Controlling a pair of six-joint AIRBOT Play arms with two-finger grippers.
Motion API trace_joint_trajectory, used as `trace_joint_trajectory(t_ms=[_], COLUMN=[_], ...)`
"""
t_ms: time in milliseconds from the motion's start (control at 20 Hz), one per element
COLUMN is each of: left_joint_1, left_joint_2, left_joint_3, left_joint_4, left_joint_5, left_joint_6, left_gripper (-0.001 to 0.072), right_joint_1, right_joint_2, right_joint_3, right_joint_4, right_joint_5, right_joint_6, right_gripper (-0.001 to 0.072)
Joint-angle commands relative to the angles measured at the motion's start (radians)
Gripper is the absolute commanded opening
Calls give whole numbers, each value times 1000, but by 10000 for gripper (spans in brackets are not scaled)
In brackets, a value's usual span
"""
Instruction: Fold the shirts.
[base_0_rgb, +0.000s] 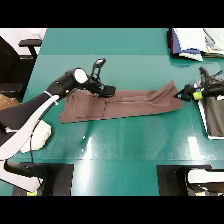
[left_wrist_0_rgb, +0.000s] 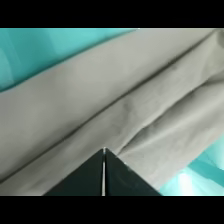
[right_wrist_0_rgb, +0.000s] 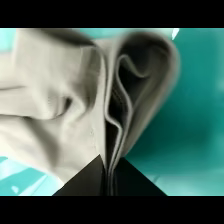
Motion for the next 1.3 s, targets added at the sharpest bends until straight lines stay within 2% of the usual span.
trace_joint_trajectory(t_ms=[0, 300, 500, 700, 800, 1100, 1250], left_joint_1=[-45, -79, -79, -77, -58, 175, 327], left_joint_2=[-96, -192, -208, -210, -200, 88, 272], left_joint_3=[92, 166, 166, 173, 209, 232, 232], left_joint_4=[-19, -21, -16, -13, -5, 125, 195], left_joint_5=[-11, -36, -46, -45, -88, -154, -166], left_joint_6=[3, 2, 2, 3, 3, 3, 3], left_gripper=[20, 20, 20, 20, 20, 21, 21], right_joint_1=[63, 280, 389, 491, 527, 644, 809], right_joint_2=[110, 168, 168, 167, 167, 130, 23], right_joint_3=[116, 346, 420, 440, 439, 439, 439], right_joint_4=[5, 24, 163, 172, 170, 217, 273], right_joint_5=[56, 89, 42, -15, -47, -103, -217], right_joint_6=[67, 195, 197, 196, 195, 159, 102], right_gripper=[15, 15, 15, 15, 16, 16, 16])
